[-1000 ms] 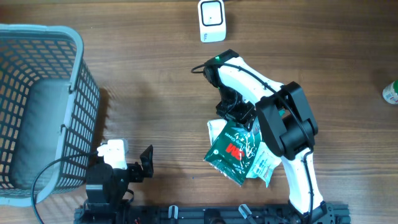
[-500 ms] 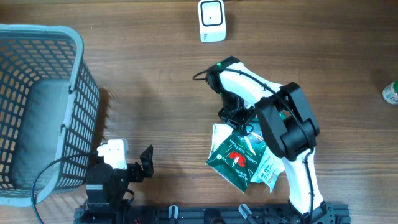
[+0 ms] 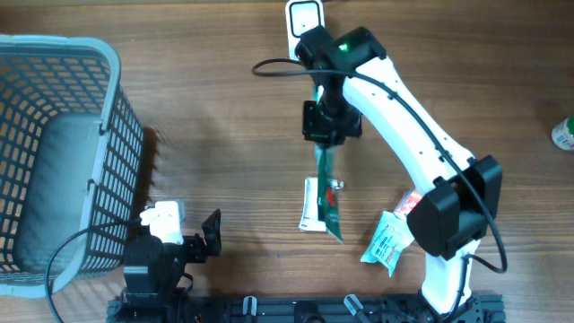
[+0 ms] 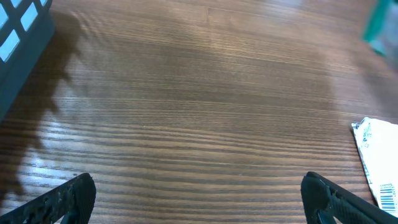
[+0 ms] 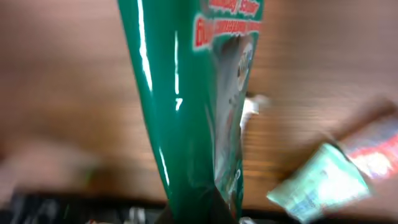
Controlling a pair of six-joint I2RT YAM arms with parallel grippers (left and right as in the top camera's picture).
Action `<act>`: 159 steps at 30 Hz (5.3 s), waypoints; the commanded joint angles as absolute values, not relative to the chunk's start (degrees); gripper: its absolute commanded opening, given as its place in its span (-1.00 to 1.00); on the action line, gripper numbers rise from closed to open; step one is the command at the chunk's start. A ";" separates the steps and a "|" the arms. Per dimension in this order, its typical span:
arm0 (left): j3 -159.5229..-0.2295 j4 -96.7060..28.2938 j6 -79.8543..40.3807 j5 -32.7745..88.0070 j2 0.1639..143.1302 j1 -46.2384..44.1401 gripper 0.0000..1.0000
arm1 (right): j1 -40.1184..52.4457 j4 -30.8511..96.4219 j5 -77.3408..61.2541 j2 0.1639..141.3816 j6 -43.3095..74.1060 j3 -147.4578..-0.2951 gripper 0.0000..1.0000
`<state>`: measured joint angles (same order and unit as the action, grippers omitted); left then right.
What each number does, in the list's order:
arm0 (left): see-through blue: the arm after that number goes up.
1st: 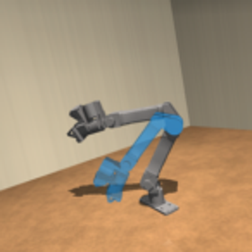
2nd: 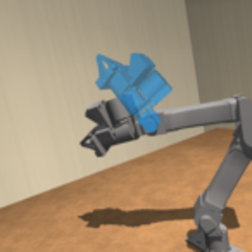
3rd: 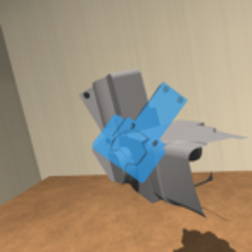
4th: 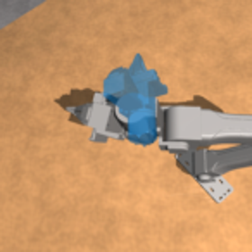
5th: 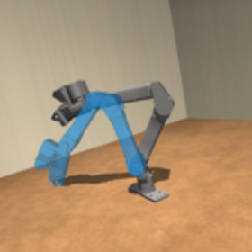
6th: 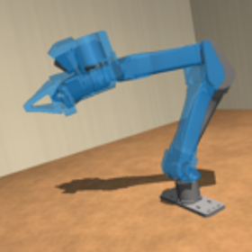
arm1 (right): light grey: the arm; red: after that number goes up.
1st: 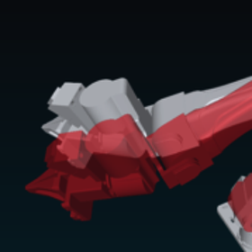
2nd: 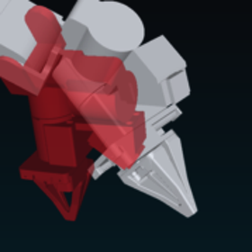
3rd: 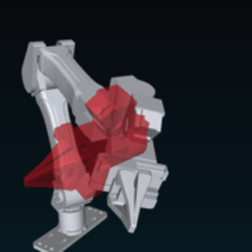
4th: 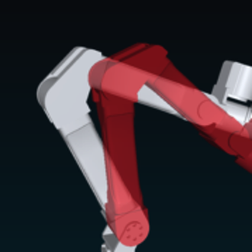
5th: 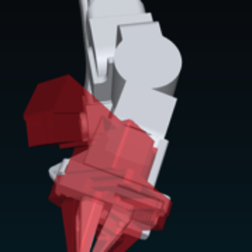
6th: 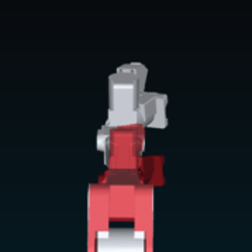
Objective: Scan the item barcode
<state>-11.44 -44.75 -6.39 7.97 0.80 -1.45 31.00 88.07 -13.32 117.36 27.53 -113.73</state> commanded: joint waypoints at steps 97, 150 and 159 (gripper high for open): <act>-11.18 -44.64 -6.90 7.86 0.38 -1.61 1.00 | 29.85 11.40 46.06 134.89 -19.66 -104.95 -0.91; -11.18 -44.64 -6.90 7.86 0.38 -1.61 1.00 | -5.06 -29.50 80.93 137.60 -43.20 -88.55 0.99; -11.18 -44.64 -6.90 7.86 0.38 -1.61 1.00 | -5.15 -35.55 81.19 124.20 -46.52 -88.62 0.99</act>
